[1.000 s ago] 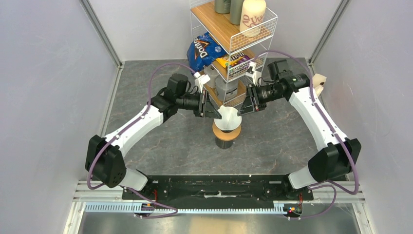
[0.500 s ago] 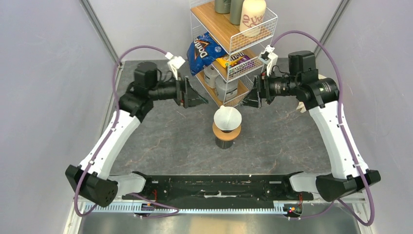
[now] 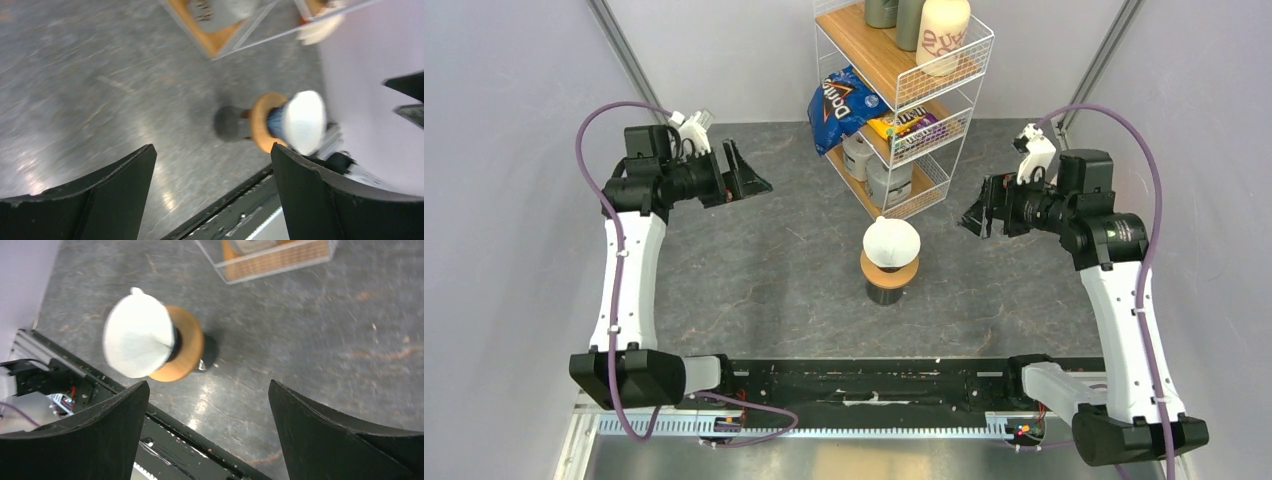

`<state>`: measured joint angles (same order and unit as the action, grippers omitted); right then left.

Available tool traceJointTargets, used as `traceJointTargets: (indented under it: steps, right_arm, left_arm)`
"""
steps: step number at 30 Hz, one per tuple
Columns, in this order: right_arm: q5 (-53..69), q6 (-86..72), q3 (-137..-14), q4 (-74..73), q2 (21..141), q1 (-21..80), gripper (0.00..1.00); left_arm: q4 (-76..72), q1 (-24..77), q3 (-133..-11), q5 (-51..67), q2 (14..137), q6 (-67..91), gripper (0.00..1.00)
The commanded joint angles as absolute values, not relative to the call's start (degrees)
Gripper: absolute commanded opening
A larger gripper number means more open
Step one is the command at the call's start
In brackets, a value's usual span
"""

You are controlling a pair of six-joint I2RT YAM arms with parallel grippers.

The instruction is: Place the coffee filter in the dripper

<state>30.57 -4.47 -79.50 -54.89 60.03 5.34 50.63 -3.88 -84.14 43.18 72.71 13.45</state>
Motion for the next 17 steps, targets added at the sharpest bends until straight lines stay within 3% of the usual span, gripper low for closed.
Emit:
traceJointTargets:
  steps: [1, 6, 17]
  right_arm:
    - [23.10, -1.58, -74.06, -53.64, 60.34, 2.99, 0.97]
    - [18.02, 2.30, -64.80, -48.55, 59.32, 2.51, 0.97]
    - [19.18, 3.43, -62.31, -44.27, 62.31, 2.46, 0.97]
  left_arm:
    - [58.67, -4.48, -81.73, 28.31, 72.55, 2.64, 0.93]
    - [54.69, -4.47, -71.49, 15.44, 69.56, 0.29, 0.94]
    - [49.78, -3.22, -68.26, 10.28, 67.74, -2.59, 0.95]
